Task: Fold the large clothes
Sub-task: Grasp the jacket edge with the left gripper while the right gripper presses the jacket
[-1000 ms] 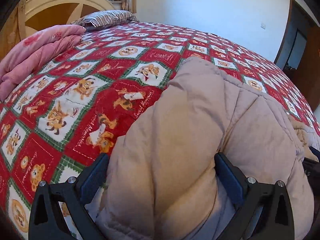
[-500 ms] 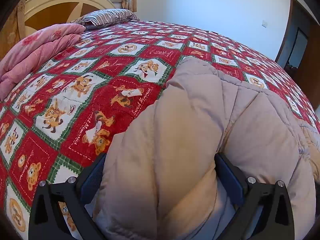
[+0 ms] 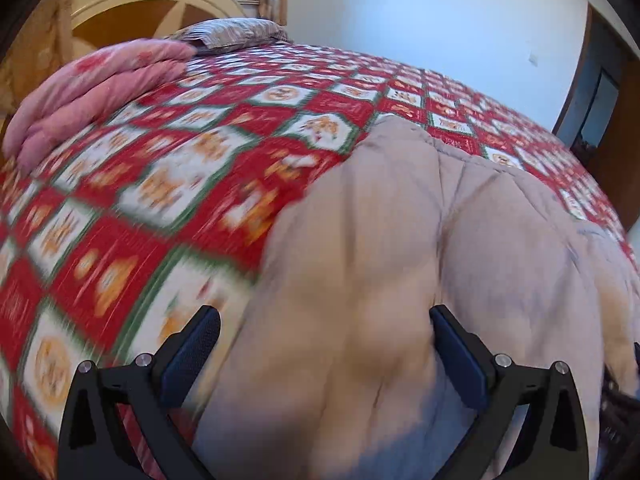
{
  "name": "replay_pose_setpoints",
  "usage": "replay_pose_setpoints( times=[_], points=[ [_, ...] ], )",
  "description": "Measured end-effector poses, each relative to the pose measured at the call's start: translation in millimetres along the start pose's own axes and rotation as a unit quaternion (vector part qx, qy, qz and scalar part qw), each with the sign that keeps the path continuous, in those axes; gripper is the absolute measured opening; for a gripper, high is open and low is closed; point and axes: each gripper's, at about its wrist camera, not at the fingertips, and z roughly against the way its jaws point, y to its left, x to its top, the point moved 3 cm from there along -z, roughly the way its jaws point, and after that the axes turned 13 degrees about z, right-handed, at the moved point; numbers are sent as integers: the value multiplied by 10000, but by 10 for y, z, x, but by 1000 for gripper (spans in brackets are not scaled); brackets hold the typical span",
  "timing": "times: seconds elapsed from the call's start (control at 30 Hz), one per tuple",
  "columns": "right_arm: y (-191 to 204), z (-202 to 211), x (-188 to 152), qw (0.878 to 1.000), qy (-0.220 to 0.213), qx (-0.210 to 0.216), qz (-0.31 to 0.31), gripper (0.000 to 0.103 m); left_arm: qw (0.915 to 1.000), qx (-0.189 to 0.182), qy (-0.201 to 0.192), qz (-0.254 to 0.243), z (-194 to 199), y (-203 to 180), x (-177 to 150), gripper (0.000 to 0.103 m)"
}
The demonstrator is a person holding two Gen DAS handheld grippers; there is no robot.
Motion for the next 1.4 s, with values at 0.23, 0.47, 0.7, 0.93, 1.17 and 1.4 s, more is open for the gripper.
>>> replay_pose_setpoints(
  times=[0.23, 0.47, 0.7, 0.93, 1.17, 1.4],
  points=[
    [77, 566, -527, 9991, -364, -51, 207, 103, 9982, -275, -66, 523, 405, 505, -484, 102],
    [205, 499, -689, 9981, -435, -284, 333, 103, 9955, -633, 96, 694, 389, 418, -505, 102],
    [199, 436, -699, 9985, -425, -201, 289, 103, 9898, -1077, 44, 936, 548, 423, -465, 84],
    [224, 463, -733, 9983, -443, -249, 300, 103, 9838, -1210, -9, 1320, 705, 551, -329, 54],
    [233, 479, -756, 9981, -482, -251, 278, 103, 9781, -1010, 53, 1820, 679, 781, -417, 60],
    [206, 488, -780, 9980, -543, -219, 244, 103, 9703, -946, -1029, 1975, 1079, 930, -366, 84]
  ],
)
